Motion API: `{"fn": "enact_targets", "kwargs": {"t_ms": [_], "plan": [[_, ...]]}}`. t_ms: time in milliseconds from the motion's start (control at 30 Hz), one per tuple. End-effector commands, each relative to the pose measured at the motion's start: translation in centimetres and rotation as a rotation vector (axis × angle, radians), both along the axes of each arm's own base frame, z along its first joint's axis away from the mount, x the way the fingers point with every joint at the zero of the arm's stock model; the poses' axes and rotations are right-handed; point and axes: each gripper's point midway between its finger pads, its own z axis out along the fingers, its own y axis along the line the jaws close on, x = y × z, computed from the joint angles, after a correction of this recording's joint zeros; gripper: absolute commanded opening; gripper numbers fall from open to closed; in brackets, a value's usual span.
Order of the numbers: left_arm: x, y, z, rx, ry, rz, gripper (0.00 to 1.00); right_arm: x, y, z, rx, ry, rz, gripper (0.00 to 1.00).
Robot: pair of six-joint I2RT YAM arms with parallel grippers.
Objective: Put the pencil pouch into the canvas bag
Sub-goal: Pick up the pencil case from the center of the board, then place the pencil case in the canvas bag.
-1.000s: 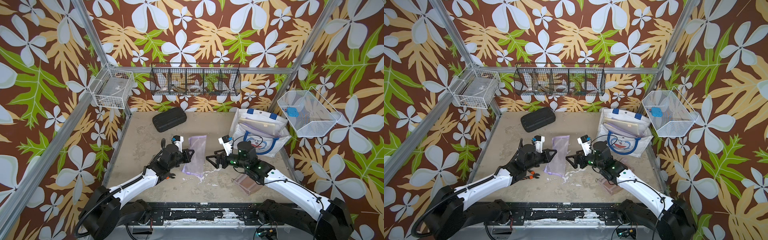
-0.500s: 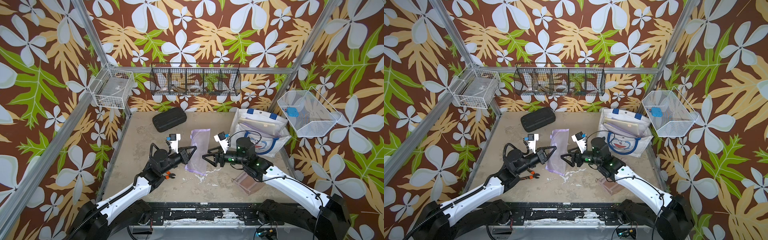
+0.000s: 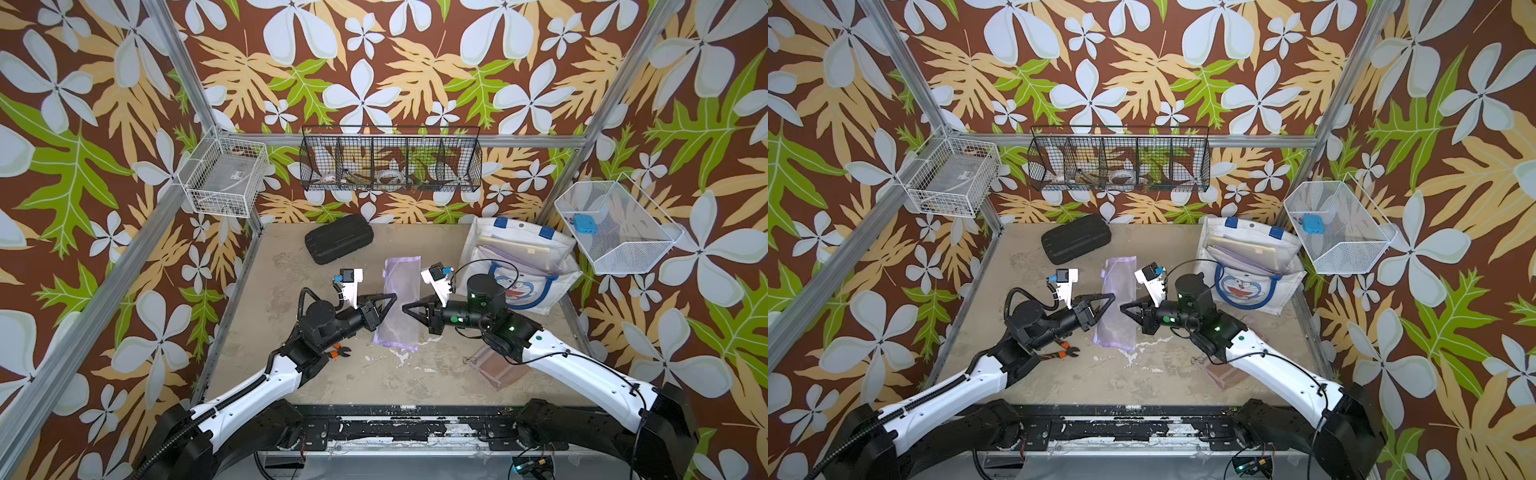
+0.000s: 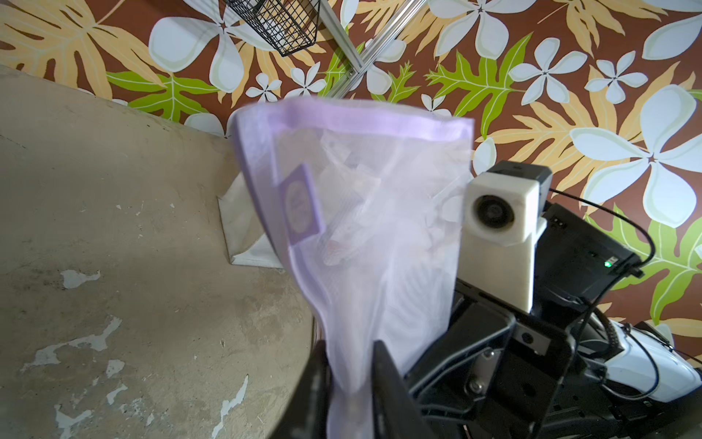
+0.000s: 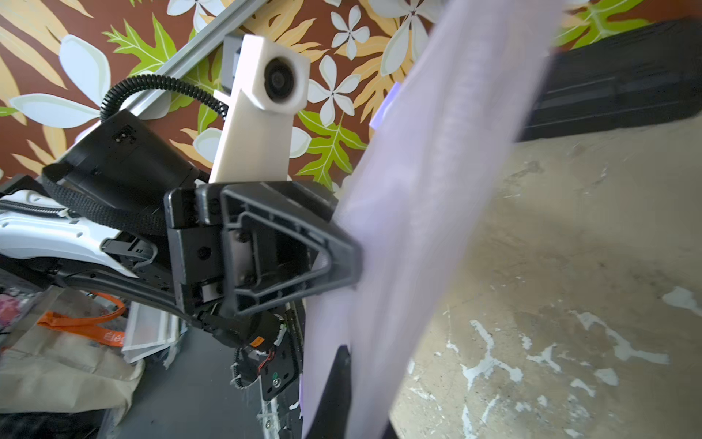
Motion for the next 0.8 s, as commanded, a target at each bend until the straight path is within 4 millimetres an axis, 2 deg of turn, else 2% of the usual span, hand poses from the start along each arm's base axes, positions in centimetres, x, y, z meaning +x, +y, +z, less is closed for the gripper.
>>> {"fn": "enact_targets", "kwargs": {"t_ms": [0,67,200,300,400,500,633,767], "plan": [[1.1,0.7,-0.1,0.078,-0.002,0.065,0.86,1.9,-2.4,-0.5,-0.181,-0.086,-0.133,0.0],[2.2,1.8,-1.0,0.159,0.031,0.138,0.99,3.7,-5.1,-0.4,-0.293,-0.117,-0.237,0.0],[3.7,4.1,-3.7,0.226,0.133,0.198,1.0,7.7,-11.6,2.6,-0.41,-0.178,-0.433,0.0],[3.5,4.9,-5.3,0.208,0.17,0.202,1.0,9.9,-15.6,5.8,-0.524,-0.276,-0.571,0.0],[2.8,4.8,-6.0,0.187,0.171,0.168,1.0,11.7,-18.1,8.4,-0.666,-0.369,-0.661,0.0],[2.1,4.2,-6.5,0.16,0.181,0.123,1.0,13.7,-20.0,10.1,-0.799,-0.439,-0.701,0.0],[1.3,3.3,-6.4,0.113,0.194,0.051,0.99,16.3,-22.0,9.3,-1.042,-0.533,-0.636,0.0],[0.7,3.0,-5.1,0.089,0.159,0.034,0.98,18.3,-24.8,8.1,-1.22,-0.582,-0.582,0.0]]}}
